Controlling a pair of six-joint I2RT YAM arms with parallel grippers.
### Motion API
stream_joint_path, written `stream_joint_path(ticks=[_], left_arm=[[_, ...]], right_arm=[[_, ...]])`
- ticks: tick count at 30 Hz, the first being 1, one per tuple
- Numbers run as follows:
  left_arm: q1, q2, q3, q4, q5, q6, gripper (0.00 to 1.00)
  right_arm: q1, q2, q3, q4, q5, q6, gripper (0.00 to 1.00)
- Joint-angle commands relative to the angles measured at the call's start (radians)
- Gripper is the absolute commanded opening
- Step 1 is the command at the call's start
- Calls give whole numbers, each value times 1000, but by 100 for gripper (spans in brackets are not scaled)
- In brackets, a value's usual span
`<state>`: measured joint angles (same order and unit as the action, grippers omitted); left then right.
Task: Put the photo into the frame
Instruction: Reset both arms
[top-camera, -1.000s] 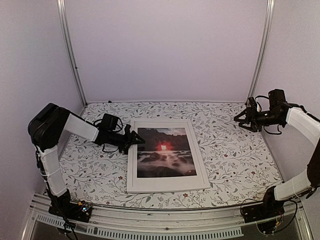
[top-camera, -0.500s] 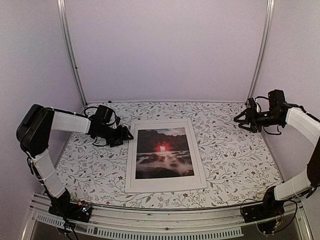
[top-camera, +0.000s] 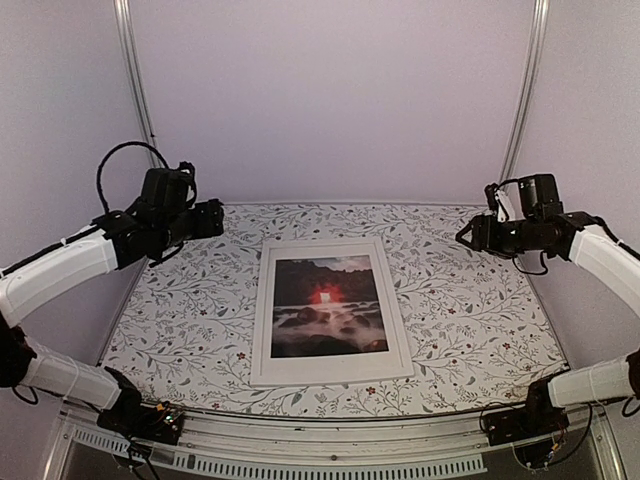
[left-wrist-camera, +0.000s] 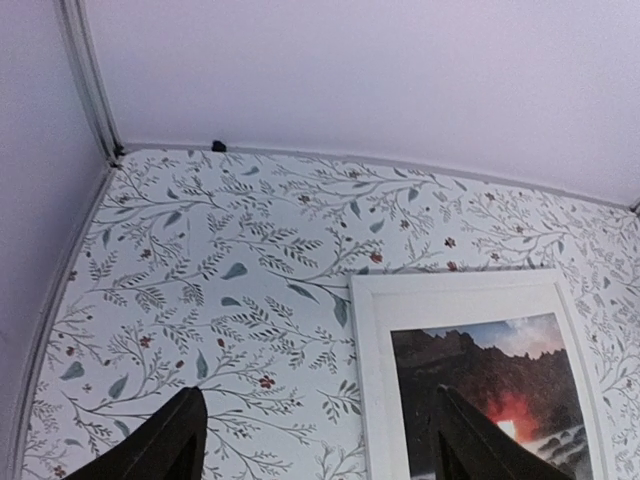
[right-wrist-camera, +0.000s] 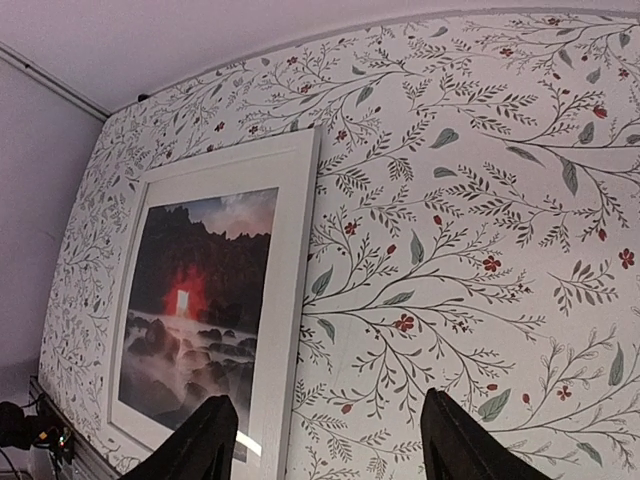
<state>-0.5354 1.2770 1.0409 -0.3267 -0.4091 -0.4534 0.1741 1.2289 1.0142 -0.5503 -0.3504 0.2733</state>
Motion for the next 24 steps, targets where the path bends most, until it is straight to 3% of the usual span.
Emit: stream_joint_path(ticks=[1, 7, 14, 22, 24], left_arm=[[2, -92, -97, 35, -203, 24, 83], [2, -282, -310, 270, -166, 96, 99], [20, -380, -369, 299, -172, 118, 100], [23, -370, -385, 348, -108, 152, 100], [23, -366, -386, 346, -106, 152, 100]], right_arm=[[24, -113, -83, 142, 231, 9, 72], [27, -234, -179, 219, 344, -16, 80], [27, -290, -243, 304, 390, -22, 86], [27, -244, -233, 307, 386, -18, 89], [28, -240, -235, 310, 391, -24, 94]])
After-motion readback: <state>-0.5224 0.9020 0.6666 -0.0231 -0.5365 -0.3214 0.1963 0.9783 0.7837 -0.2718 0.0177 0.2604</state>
